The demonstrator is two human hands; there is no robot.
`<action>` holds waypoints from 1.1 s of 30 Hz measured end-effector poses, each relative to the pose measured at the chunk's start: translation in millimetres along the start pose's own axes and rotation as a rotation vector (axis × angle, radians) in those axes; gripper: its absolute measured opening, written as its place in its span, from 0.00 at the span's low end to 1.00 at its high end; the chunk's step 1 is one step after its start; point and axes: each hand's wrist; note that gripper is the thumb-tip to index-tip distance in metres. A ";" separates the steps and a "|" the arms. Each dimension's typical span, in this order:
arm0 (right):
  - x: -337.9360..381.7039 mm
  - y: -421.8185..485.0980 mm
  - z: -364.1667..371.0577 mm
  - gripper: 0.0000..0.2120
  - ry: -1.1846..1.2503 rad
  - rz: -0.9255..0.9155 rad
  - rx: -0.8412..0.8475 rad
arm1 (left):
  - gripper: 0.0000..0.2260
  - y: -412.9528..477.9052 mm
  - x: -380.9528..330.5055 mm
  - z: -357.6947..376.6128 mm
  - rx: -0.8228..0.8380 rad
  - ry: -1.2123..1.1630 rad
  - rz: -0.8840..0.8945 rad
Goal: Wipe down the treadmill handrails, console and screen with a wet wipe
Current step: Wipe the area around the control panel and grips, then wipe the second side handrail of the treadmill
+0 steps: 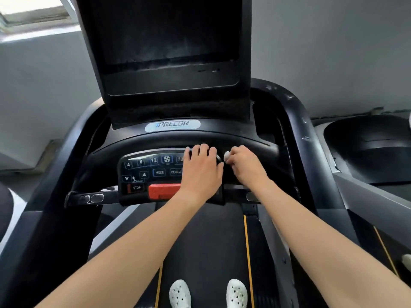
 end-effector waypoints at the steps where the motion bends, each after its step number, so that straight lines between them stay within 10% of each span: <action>1: -10.0 -7.0 -2.2 0.09 -0.045 -0.016 0.020 | 0.19 2.9 -3.5 1.5 0.005 0.001 -0.013; 7: -58.3 -41.1 -31.2 0.11 0.091 0.323 -0.197 | 0.25 11.3 -17.3 13.8 0.126 0.064 0.019; 19: 2.3 19.1 -26.3 0.07 0.182 0.006 -0.069 | 0.25 15.1 -9.7 15.9 0.101 0.106 0.097; 26: -66.1 -11.7 -51.3 0.13 0.158 0.424 -0.142 | 0.22 25.9 -26.9 16.2 0.169 0.086 0.038; 33: -70.3 -22.6 -90.0 0.09 0.373 0.404 -0.230 | 0.22 43.6 -63.0 6.2 0.229 -0.023 0.103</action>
Point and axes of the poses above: each hand's wrist, its own y-axis towards the middle knuckle, its own z-axis out of the palm, x = y × z, and after that the axes turned 1 degree about -y, right-handed
